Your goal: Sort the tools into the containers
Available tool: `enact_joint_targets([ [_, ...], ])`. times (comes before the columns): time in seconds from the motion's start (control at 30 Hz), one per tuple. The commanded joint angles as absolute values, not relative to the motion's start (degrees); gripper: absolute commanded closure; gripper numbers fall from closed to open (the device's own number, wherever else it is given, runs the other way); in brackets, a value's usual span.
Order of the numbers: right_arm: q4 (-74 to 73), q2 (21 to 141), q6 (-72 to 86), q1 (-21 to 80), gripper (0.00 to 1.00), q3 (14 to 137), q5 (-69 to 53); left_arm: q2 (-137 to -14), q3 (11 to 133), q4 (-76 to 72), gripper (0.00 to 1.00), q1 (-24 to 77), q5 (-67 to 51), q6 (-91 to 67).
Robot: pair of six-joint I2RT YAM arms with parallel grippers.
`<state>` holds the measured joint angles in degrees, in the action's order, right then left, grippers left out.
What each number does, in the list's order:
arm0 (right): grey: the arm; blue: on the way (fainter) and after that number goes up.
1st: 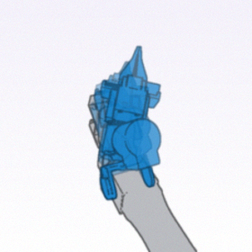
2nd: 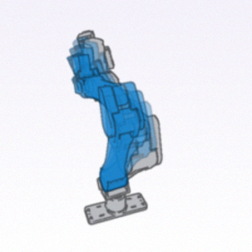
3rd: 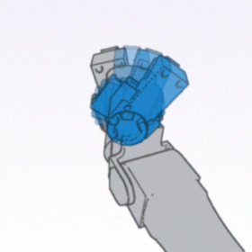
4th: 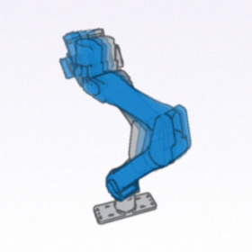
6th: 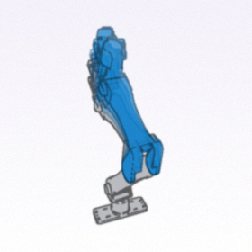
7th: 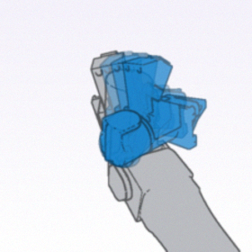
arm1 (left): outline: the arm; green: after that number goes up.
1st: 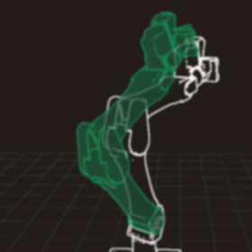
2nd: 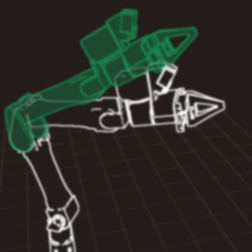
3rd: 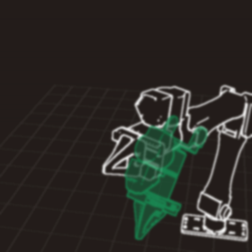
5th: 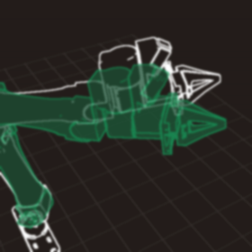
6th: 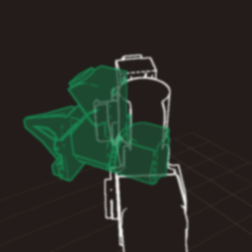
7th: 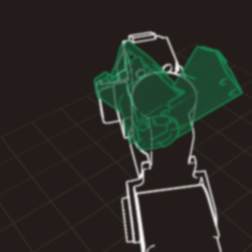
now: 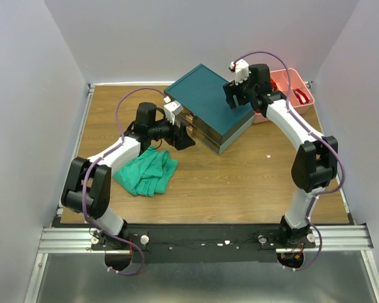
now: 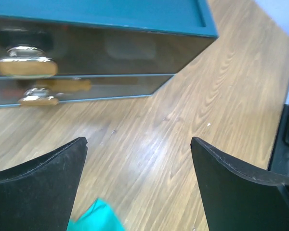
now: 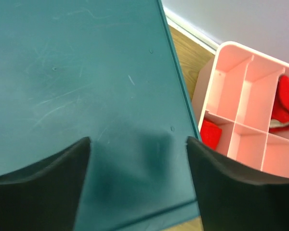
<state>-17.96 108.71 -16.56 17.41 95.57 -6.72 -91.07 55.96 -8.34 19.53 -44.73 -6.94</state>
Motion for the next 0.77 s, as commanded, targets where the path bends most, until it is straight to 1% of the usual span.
enact_joint_targets([
  [0.0,-15.93,101.88,-13.82,18.81,0.10,92.47,-1.51,-88.33,62.91,3.50,0.01,18.02,-35.00,-0.35],
  [0.03,-15.13,100.91,-12.67,18.90,0.00,91.59,-0.36,-88.85,66.76,5.86,0.01,17.23,-33.15,-0.35],
  [0.07,-14.42,100.03,-11.61,18.98,0.00,90.19,3.65,-89.38,68.71,6.58,0.01,16.88,-31.66,-0.35],
  [0.17,-12.31,96.60,-9.76,19.07,0.00,86.85,7.45,-90.96,73.99,6.33,0.01,15.30,-26.73,-1.67],
  [0.2,-11.43,95.63,-9.58,19.16,0.00,86.05,8.17,-91.66,75.22,6.15,0.01,15.12,-23.15,-1.58],
  [0.3,-10.38,91.86,-10.10,19.07,0.00,82.63,9.75,-93.59,79.88,6.68,0.01,15.03,-17.16,-0.53],
  [0.33,-10.11,89.93,-10.19,19.16,0.00,81.57,9.67,-94.21,81.98,7.03,0.01,15.03,-13.48,-0.35],
  [0.43,-9.05,87.28,-11.78,19.16,0.00,77.79,8.97,-96.50,84.98,7.47,0.01,14.94,-7.50,1.84],
  [0.6,-8.70,85.17,-11.96,19.16,0.00,75.06,7.82,-98.61,85.61,5.28,0.01,14.77,-4.93,0.53],
  [0.73,-9.93,85.87,-10.73,19.16,0.00,76.90,6.86,-99.05,84.91,4.05,0.01,14.94,-3.34,-1.67],
])
